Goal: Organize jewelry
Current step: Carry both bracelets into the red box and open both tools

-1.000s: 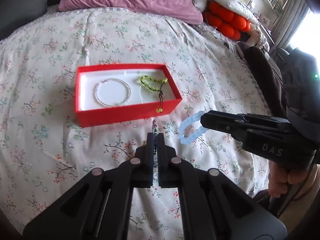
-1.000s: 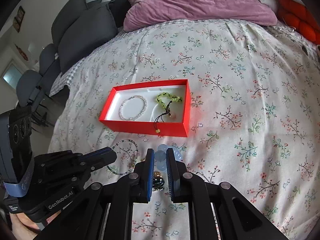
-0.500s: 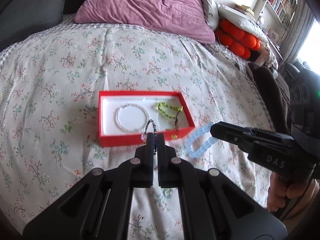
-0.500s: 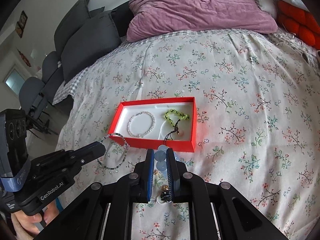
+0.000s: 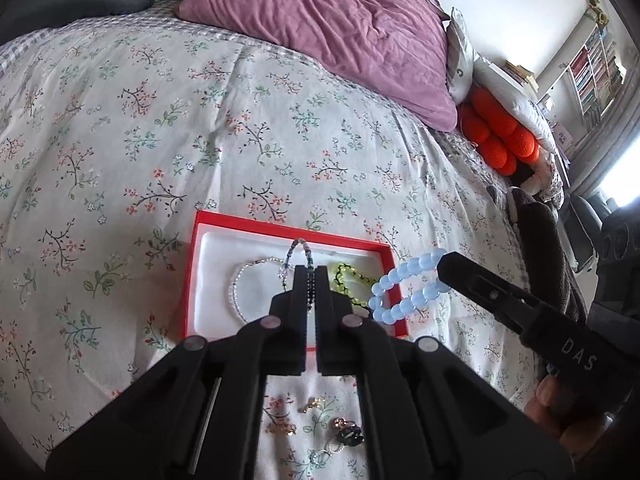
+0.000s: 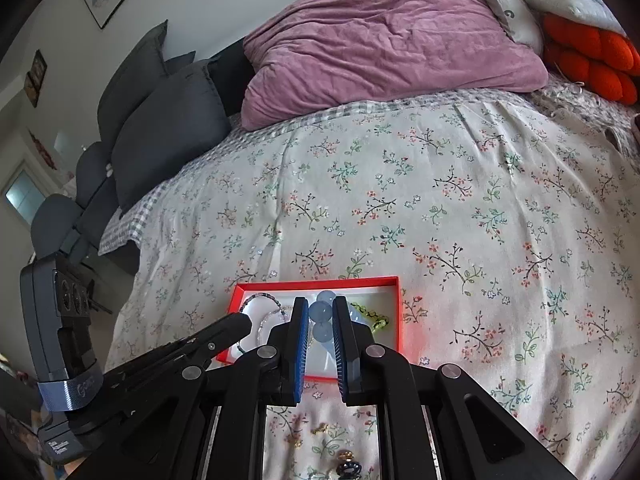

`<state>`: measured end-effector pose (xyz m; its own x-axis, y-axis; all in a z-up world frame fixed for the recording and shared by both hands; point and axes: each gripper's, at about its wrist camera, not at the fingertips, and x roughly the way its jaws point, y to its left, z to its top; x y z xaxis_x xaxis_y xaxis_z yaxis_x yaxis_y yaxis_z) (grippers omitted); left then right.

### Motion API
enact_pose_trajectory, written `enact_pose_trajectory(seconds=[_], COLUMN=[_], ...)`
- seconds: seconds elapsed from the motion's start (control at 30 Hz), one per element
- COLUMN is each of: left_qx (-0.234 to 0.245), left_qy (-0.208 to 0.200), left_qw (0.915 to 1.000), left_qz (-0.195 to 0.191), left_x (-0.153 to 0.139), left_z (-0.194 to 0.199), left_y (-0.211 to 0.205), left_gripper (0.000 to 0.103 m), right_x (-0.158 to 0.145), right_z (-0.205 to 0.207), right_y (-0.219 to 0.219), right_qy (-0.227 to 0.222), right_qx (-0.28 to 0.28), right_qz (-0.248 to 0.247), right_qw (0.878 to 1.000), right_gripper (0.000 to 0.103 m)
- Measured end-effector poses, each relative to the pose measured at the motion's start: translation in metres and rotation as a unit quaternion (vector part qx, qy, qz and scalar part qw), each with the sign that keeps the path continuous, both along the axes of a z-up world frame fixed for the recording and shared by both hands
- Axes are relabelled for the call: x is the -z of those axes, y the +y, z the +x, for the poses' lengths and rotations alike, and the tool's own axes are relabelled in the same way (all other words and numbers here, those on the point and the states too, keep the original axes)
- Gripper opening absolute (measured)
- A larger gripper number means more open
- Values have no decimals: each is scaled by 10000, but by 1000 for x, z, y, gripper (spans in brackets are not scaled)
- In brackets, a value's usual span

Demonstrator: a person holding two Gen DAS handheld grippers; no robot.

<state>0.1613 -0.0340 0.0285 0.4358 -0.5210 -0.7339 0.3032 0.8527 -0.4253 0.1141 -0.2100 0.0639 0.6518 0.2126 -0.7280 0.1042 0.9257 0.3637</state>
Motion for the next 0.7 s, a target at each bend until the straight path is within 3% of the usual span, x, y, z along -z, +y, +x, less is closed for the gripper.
enact_pose_trajectory(seconds=[0.23, 0.47, 0.7], left_qx=[-138, -90, -22], left_qy=[29, 105, -32], left_qw=[9974, 9948, 9932], left_qz=[703, 1007, 1159], left_x=[20, 31, 28], left_z=[13, 18, 13], left_y=[1, -3, -9], left_gripper=[4, 4, 5], right_x=[19, 48, 50], right_z=[22, 29, 26], right_y=[15, -1, -6], right_qy=[84, 546, 612], right_qx=[-350, -19, 20], right_qz=[356, -343, -555], right_qw=[9987, 9979, 9966], right_gripper=[12, 12, 14])
